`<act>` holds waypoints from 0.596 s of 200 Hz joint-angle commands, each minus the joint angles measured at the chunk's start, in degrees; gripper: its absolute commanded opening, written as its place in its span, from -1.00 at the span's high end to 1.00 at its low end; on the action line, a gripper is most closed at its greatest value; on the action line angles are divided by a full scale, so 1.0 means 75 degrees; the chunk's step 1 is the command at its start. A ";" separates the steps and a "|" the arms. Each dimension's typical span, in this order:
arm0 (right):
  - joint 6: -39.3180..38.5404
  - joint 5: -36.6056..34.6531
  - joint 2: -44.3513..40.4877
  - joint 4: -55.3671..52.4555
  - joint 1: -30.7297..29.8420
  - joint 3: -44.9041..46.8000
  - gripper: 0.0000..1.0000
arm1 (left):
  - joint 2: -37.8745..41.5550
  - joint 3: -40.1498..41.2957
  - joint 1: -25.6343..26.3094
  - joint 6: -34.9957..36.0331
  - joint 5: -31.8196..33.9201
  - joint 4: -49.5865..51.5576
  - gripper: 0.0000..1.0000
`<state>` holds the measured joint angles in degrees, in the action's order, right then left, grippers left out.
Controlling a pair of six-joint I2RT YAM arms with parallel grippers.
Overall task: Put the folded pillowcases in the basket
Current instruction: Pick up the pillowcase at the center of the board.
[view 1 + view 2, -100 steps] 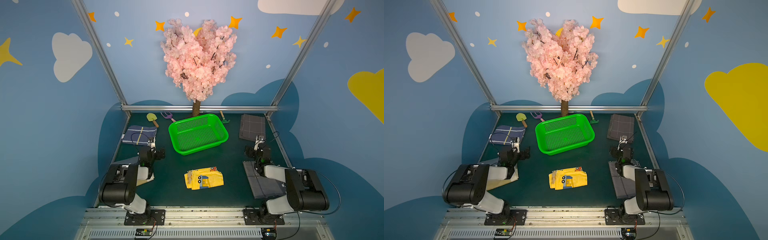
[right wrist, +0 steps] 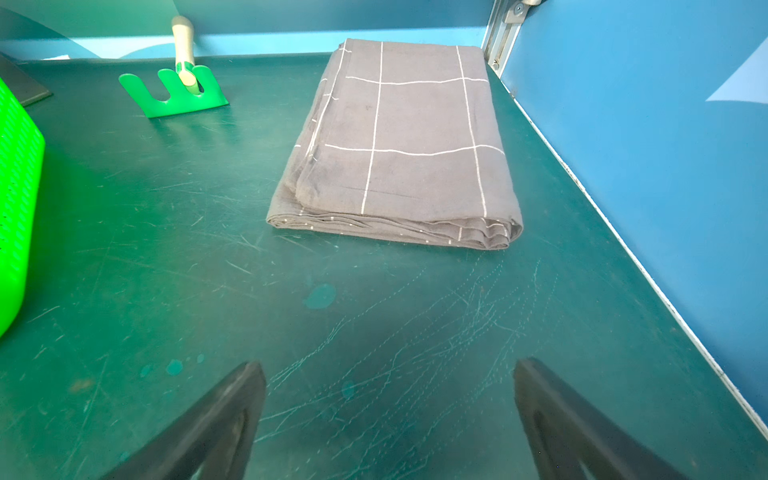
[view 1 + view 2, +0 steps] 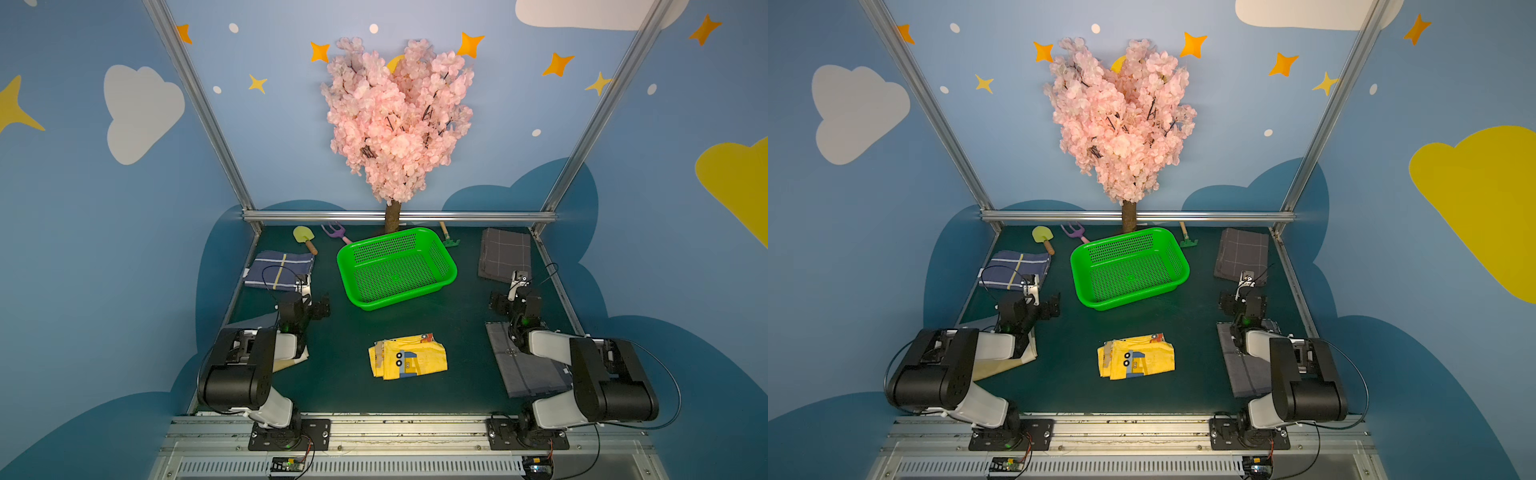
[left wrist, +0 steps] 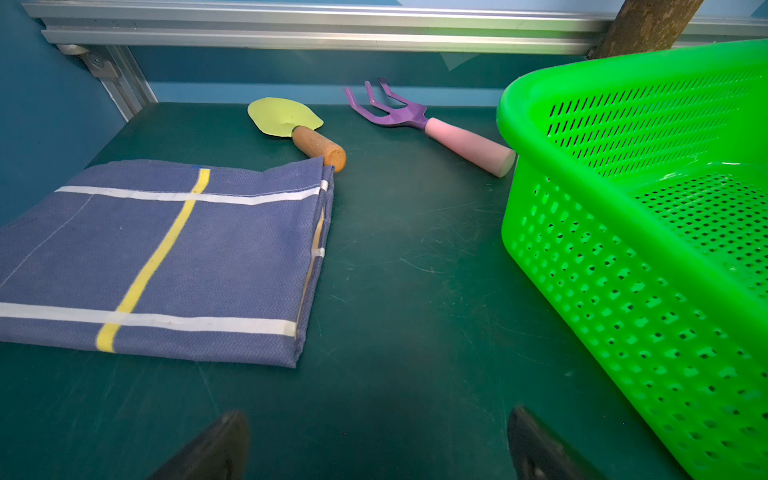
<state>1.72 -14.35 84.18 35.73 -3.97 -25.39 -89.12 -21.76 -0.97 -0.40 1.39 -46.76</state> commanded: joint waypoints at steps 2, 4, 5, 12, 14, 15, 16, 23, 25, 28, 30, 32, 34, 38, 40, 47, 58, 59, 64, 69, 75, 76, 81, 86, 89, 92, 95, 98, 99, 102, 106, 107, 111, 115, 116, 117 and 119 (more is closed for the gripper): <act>0.0058 -0.0039 -0.0081 -0.0035 -0.0022 -0.0035 -0.97 | 0.0090 -0.0196 -0.0243 -0.0101 -0.0480 0.0052 -1.00; 0.0063 -0.0037 -0.0089 -0.0033 -0.0028 -0.0028 -0.96 | 0.0102 -0.0191 -0.0259 -0.0117 -0.0531 0.0040 -1.00; 0.0063 -0.0034 -0.0084 -0.0025 -0.0025 -0.0027 -0.97 | 0.0098 -0.0192 -0.0276 -0.0125 -0.0551 0.0032 -1.00; 0.0061 -0.0037 -0.0088 -0.0023 -0.0024 -0.0022 -0.96 | 0.0105 -0.0169 -0.0305 -0.0134 -0.0628 0.0022 -1.00; 0.0063 -0.0033 -0.0091 -0.0019 -0.0025 -0.0018 -0.97 | 0.0108 -0.0169 -0.0313 -0.0134 -0.0630 0.0024 -1.00; 0.0058 -0.0033 -0.0097 -0.0018 -0.0024 -0.0022 -0.96 | 0.0107 -0.0169 -0.0314 -0.0134 -0.0636 0.0030 -1.00; 0.0055 -0.0032 -0.0100 -0.0018 -0.0023 -0.0024 -0.96 | 0.0112 -0.0169 -0.0315 -0.0128 -0.0633 0.0027 -1.00; 0.0032 -0.0046 -0.0119 0.0023 -0.0022 -0.0008 -0.96 | 0.0126 -0.0169 -0.0319 -0.0133 -0.0642 0.0014 -1.00; 0.0091 -0.0042 -0.0139 -0.0013 -0.0022 -0.0018 -0.96 | 0.0128 -0.0169 -0.0325 -0.0134 -0.0642 0.0022 -1.00; 0.0047 0.0030 -0.0165 -0.0087 -0.0025 -0.0046 -0.96 | 0.0138 -0.0159 -0.0327 -0.0134 -0.0652 0.0018 -1.00; 0.0016 0.0062 -0.0189 -0.0152 -0.0031 -0.0063 -0.96 | 0.0140 -0.0149 -0.0327 -0.0134 -0.0653 0.0008 -1.00; -0.0021 0.0094 -0.0207 -0.0203 -0.0045 -0.0084 -0.97 | 0.0135 -0.0141 -0.0327 -0.0134 -0.0663 -0.0003 -1.00; -0.0048 0.0114 -0.0223 -0.0228 -0.0060 -0.0093 -0.96 | 0.0139 -0.0144 -0.0327 -0.0119 -0.0703 -0.0021 -1.00; -0.0134 0.0118 -0.0237 -0.0239 -0.0106 -0.0109 -0.97 | 0.0149 -0.0178 -0.0343 -0.0104 -0.0792 -0.0080 -1.00; -0.0179 0.0090 -0.0236 -0.0234 -0.0139 -0.0116 -0.97 | 0.0175 -0.0201 -0.0358 -0.0082 -0.0829 -0.0090 -1.00; -0.0343 -0.0052 -0.0265 -0.0163 -0.0339 -0.0076 -0.97 | 0.0422 -0.0463 -0.0383 -0.0069 -0.0984 0.0514 -1.00; -0.0407 -0.0154 -0.0417 0.0184 -0.0398 0.0162 -0.96 | 0.0932 -0.1240 -0.0377 -0.0030 -0.0906 0.2410 -1.00; -0.0406 -0.0164 -0.0430 0.0200 -0.0403 0.0186 -0.96 | 0.0999 -0.1308 -0.0376 -0.0029 -0.0891 0.2489 -1.00; -0.0356 -0.0194 -0.0551 0.0362 -0.0430 0.0259 -0.96 | 0.1258 -0.1577 -0.0359 -0.0160 -0.0771 0.3104 -1.00; -0.0387 -0.0259 -0.0645 0.0426 -0.0435 0.0263 -0.96 | 0.1523 -0.1718 -0.0366 -0.0363 -0.0766 0.3428 -1.00; -0.0425 -0.0454 -0.0856 0.0428 -0.0460 0.0166 -0.96 | 0.1853 -0.1751 -0.0374 -0.0625 -0.0911 0.3465 -1.00; -0.0427 -0.0513 -0.0901 0.0422 -0.0463 0.0141 -0.96 | 0.1882 -0.1751 -0.0374 -0.0649 -0.0953 0.3467 -1.00; -0.0409 -0.0587 -0.1171 0.0004 -0.0467 -0.0076 -0.97 | 0.2149 -0.1771 -0.0343 -0.0808 -0.1140 0.3483 -1.00; -0.0419 -0.0583 -0.1460 -0.0600 -0.0467 -0.0397 -0.96 | 0.2402 -0.1859 -0.0298 -0.0952 -0.1258 0.3589 -1.00; -0.0409 -0.0562 -0.1619 -0.1130 -0.0467 -0.0642 -0.97 | 0.2524 -0.1952 -0.0255 -0.1024 -0.1283 0.3749 -1.00; -0.0415 -0.0485 -0.1762 -0.1658 -0.0474 -0.0914 -0.96 | 0.2629 -0.2075 -0.0217 -0.1089 -0.1292 0.3998 -1.00; -0.0394 -0.0405 -0.1893 -0.2216 -0.0459 -0.1212 -0.96 | 0.2716 -0.2225 -0.0161 -0.1129 -0.1279 0.4290 -1.00; -0.0333 -0.0326 -0.2001 -0.2782 -0.0465 -0.1545 -0.96 | 0.2808 -0.2407 -0.0121 -0.1140 -0.1250 0.4581 -1.00; -0.0287 -0.0314 -0.2031 -0.2982 -0.0466 -0.1629 -0.96 | 0.2834 -0.2460 -0.0089 -0.1141 -0.1245 0.4717 -1.00; -0.0142 -0.0294 -0.2100 -0.3553 -0.0470 -0.2048 -0.95 | 0.2913 -0.2641 -0.0012 -0.1141 -0.1232 0.5026 -1.00; 0.0083 -0.0252 -0.2160 -0.4149 -0.0480 -0.2495 -0.94 | 0.2987 -0.2869 0.0072 -0.1107 -0.1201 0.5552 -1.00; 0.0126 -0.0248 -0.2169 -0.4380 -0.0473 -0.2602 -0.94 | 0.3011 -0.2919 0.0095 -0.1101 -0.1197 0.5665 -1.00; 0.0327 -0.0196 -0.2165 -0.5046 -0.0469 -0.3025 -0.92 | 0.3083 -0.3123 0.0169 -0.1078 -0.1157 0.6075 -1.00; 0.0432 -0.0097 -0.2125 -0.5613 -0.0467 -0.3428 -0.90 | 0.3149 -0.3275 0.0258 -0.1072 -0.1129 0.6462 -1.00; 0.0447 -0.0064 -0.2110 -0.5745 -0.0473 -0.3525 -0.90 | 0.3168 -0.3310 0.0276 -0.1065 -0.1120 0.6542 -1.00; 0.0455 -0.0042 -0.2097 -0.5875 -0.0470 -0.3621 -0.89 | 0.3190 -0.3369 0.0291 -0.1074 -0.1110 0.6617 -1.00; 0.0470 0.0006 -0.2061 -0.6128 -0.0474 -0.3804 -0.90 | 0.3217 -0.3456 0.0313 -0.1101 -0.1078 0.6770 -1.00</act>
<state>0.80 -16.01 71.75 14.55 -7.31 -37.98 -67.66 -41.69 -1.39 -6.37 -5.74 -16.49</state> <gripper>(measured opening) 0.961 0.998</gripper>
